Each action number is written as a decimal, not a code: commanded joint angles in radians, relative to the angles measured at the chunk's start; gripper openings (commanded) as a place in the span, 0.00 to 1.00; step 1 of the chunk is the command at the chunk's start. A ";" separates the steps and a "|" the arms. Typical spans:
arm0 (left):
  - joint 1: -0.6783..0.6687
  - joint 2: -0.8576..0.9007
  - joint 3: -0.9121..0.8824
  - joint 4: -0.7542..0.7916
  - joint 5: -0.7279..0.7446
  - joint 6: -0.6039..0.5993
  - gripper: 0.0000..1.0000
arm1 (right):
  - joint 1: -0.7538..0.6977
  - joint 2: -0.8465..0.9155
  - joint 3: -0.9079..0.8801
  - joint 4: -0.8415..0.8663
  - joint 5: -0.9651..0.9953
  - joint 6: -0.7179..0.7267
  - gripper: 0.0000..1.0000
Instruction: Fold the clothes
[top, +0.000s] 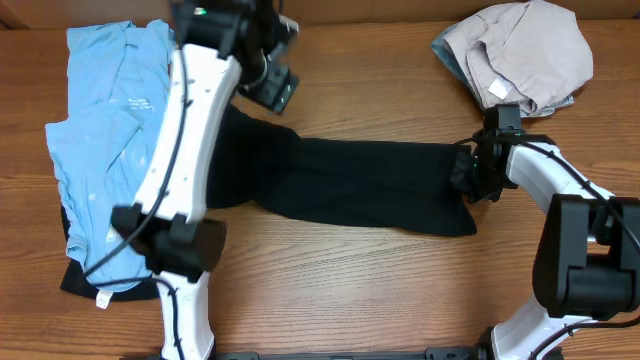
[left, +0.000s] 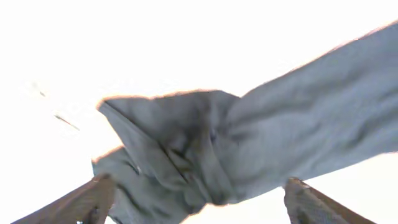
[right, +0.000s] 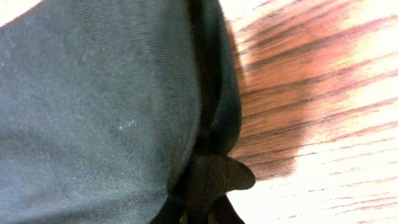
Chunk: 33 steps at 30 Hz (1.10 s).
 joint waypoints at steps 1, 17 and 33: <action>-0.001 -0.033 0.033 0.034 -0.003 -0.025 0.97 | -0.063 0.032 -0.010 -0.006 -0.002 0.039 0.04; 0.063 -0.037 0.031 0.105 -0.010 -0.097 1.00 | -0.353 0.026 0.388 -0.399 -0.240 -0.225 0.04; 0.100 -0.037 0.031 0.114 -0.002 -0.112 1.00 | 0.164 0.011 0.396 -0.303 -0.182 -0.122 0.04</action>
